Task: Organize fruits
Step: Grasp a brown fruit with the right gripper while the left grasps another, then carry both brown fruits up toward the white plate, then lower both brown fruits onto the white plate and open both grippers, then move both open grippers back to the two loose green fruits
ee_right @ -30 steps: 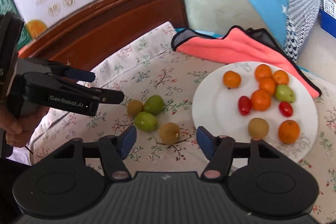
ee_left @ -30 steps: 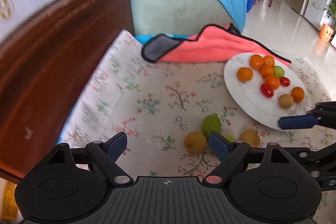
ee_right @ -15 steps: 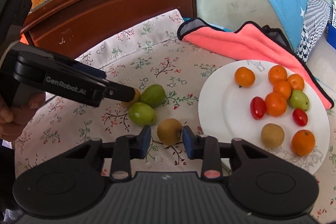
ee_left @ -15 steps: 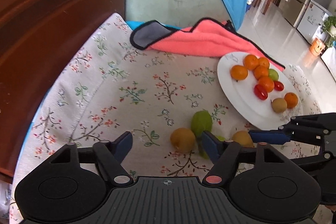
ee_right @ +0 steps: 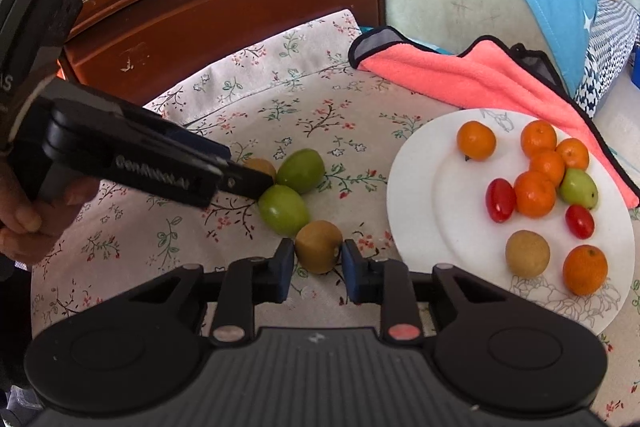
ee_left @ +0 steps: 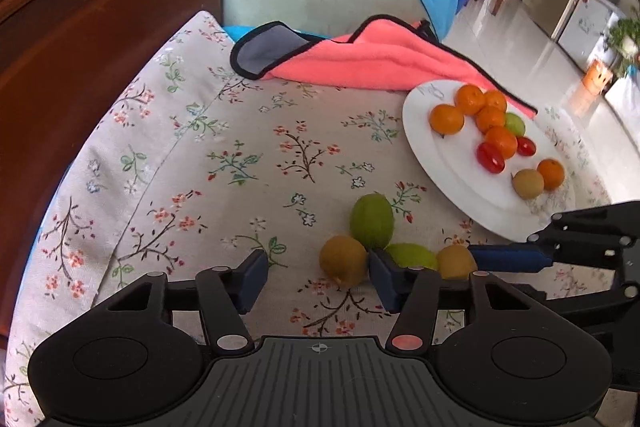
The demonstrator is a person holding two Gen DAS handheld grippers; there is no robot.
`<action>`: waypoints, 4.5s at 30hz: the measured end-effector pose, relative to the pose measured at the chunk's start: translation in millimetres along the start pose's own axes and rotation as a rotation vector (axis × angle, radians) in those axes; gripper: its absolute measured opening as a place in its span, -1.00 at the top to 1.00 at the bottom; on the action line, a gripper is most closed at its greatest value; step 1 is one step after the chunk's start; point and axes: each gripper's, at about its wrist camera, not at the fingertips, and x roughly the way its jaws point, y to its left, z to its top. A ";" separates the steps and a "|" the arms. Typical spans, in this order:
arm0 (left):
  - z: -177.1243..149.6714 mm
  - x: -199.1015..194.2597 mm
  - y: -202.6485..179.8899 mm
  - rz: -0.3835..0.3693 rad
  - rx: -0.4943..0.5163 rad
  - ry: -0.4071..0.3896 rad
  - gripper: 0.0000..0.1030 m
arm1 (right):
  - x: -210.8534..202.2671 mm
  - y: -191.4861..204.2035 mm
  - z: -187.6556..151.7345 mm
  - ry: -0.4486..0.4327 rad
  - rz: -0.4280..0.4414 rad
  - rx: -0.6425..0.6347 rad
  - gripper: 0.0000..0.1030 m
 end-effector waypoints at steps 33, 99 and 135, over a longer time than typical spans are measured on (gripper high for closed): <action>8.4 -29.7 -25.0 0.017 0.095 -0.113 0.54 | -17.2 -7.5 10.4 -0.068 -0.002 0.050 0.50; 50.6 15.7 -120.3 -0.087 0.088 -0.116 0.36 | -65.7 -167.1 -11.2 -0.158 -0.204 0.577 0.43; 46.7 -38.3 -8.3 0.118 -0.073 -0.106 -0.89 | -54.9 -29.7 10.4 -0.121 -0.033 0.225 -0.58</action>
